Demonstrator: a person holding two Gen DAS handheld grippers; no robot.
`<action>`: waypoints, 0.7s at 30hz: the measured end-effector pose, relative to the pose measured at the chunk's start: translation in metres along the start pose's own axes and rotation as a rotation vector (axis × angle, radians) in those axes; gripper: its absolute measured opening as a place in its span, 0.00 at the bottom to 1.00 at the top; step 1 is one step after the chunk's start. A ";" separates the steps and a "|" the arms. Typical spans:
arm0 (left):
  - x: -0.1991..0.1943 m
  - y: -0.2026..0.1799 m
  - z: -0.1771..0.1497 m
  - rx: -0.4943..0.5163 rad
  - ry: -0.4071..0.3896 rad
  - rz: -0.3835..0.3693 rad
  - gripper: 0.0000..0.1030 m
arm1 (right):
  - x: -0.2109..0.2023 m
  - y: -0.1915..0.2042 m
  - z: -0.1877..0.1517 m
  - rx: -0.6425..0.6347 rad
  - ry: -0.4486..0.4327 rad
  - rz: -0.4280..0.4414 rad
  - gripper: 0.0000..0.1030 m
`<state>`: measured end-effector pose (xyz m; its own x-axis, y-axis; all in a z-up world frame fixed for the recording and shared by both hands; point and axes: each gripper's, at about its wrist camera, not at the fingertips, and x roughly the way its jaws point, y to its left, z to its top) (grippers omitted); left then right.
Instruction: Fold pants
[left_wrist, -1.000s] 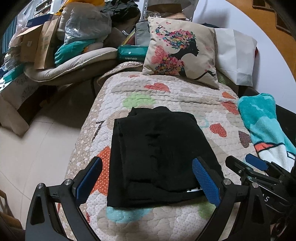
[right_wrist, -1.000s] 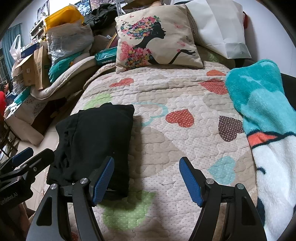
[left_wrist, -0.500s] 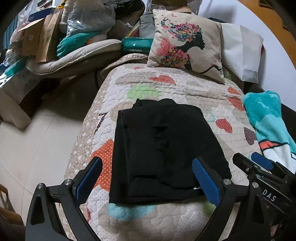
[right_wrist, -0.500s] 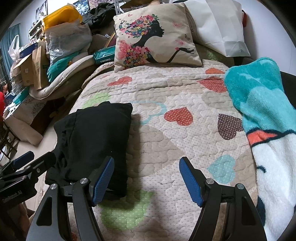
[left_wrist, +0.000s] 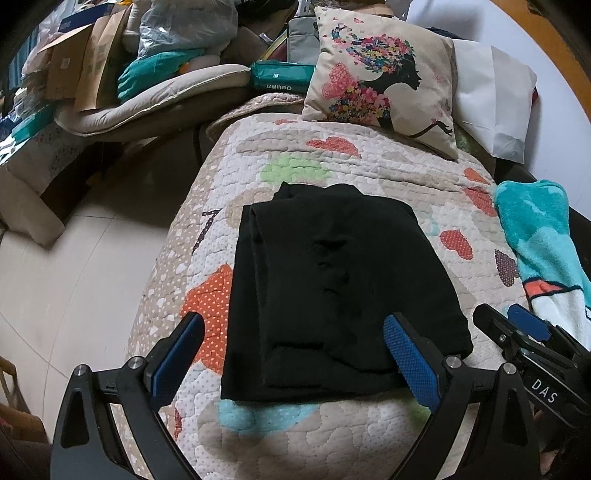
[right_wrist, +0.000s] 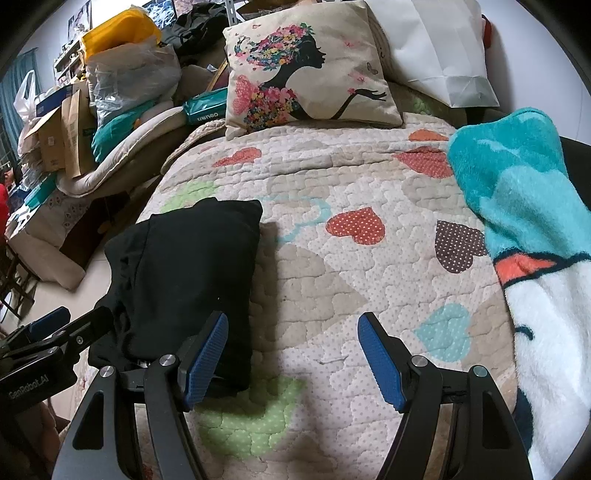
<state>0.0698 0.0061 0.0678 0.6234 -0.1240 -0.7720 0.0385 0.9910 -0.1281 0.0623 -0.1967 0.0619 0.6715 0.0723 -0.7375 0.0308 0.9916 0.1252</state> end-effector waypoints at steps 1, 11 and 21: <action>0.000 0.000 0.000 0.001 0.000 0.001 0.95 | 0.000 0.000 0.000 -0.001 0.001 0.000 0.75; 0.001 0.000 0.000 -0.003 0.002 0.000 0.95 | -0.001 0.002 -0.002 0.002 0.009 -0.002 0.75; 0.004 0.001 -0.002 -0.007 0.016 -0.004 0.95 | 0.000 0.000 -0.002 0.008 0.013 -0.004 0.75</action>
<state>0.0709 0.0065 0.0628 0.6105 -0.1288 -0.7815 0.0357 0.9902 -0.1353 0.0612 -0.1965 0.0603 0.6615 0.0701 -0.7467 0.0394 0.9910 0.1279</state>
